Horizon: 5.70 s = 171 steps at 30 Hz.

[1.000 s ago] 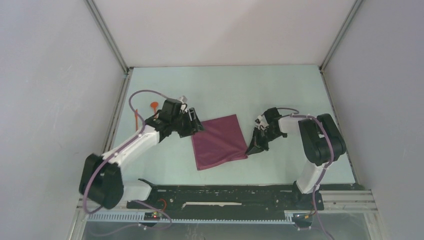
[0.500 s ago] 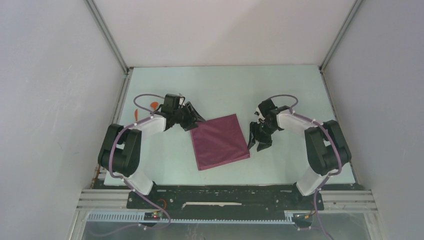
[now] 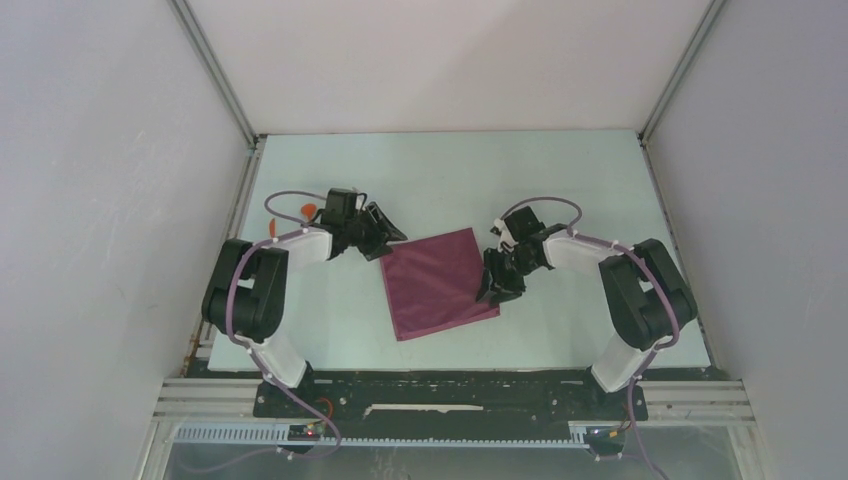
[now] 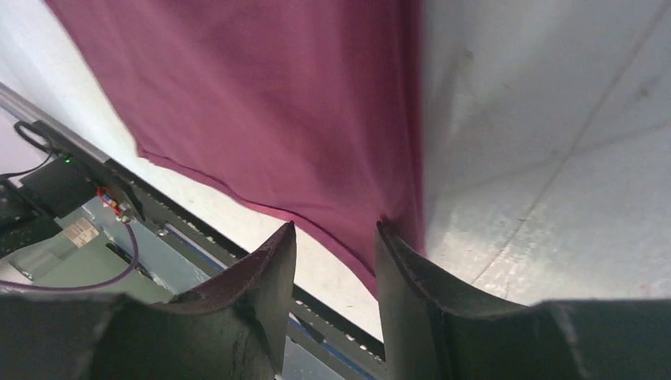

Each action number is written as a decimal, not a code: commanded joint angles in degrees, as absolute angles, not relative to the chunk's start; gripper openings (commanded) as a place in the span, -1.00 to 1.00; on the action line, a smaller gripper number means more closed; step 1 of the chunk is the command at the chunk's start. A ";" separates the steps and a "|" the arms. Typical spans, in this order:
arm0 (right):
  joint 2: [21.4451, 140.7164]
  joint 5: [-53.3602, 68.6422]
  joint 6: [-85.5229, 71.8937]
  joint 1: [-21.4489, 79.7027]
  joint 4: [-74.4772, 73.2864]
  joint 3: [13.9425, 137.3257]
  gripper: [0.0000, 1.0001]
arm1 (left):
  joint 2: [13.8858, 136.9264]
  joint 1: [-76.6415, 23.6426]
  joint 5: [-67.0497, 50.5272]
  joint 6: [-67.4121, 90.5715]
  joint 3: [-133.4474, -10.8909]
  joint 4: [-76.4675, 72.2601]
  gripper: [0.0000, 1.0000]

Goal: Fold the napkin into a case and place the utensils inside
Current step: Fold the lower triangle-folded napkin at the center of the board.

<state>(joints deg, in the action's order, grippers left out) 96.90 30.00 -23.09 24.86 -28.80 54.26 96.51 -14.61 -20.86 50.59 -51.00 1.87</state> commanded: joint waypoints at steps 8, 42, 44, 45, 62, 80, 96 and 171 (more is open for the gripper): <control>85.36 4.04 -24.17 34.82 -35.54 59.17 0.42 | 85.44 -14.12 -15.41 44.88 -56.12 12.43 0.36; 133.57 -3.54 -42.46 66.74 -65.90 112.70 0.10 | 50.36 4.49 8.40 34.20 -60.39 47.82 0.66; 133.76 -3.73 -42.52 66.42 -65.37 111.84 0.16 | 50.43 4.45 8.41 34.28 -60.33 47.64 0.66; 133.89 -3.63 -42.51 66.26 -64.92 111.09 0.17 | 50.49 4.49 8.32 34.37 -60.24 47.56 0.66; 131.19 -6.29 -39.28 64.73 -59.37 105.22 -1.00 | 51.71 4.50 1.60 33.34 -56.21 44.24 0.67; 99.65 36.93 -39.80 46.25 -7.31 60.60 -1.00 | 69.49 4.99 -34.48 60.71 -24.54 -13.12 0.76; 114.48 6.93 -33.27 60.40 -47.17 87.88 0.25 | 55.84 4.90 -27.74 46.55 -31.44 8.02 0.78; 94.85 38.06 -46.18 41.29 5.17 48.22 -1.00 | 81.84 -5.03 -29.80 61.11 -28.66 -16.37 0.77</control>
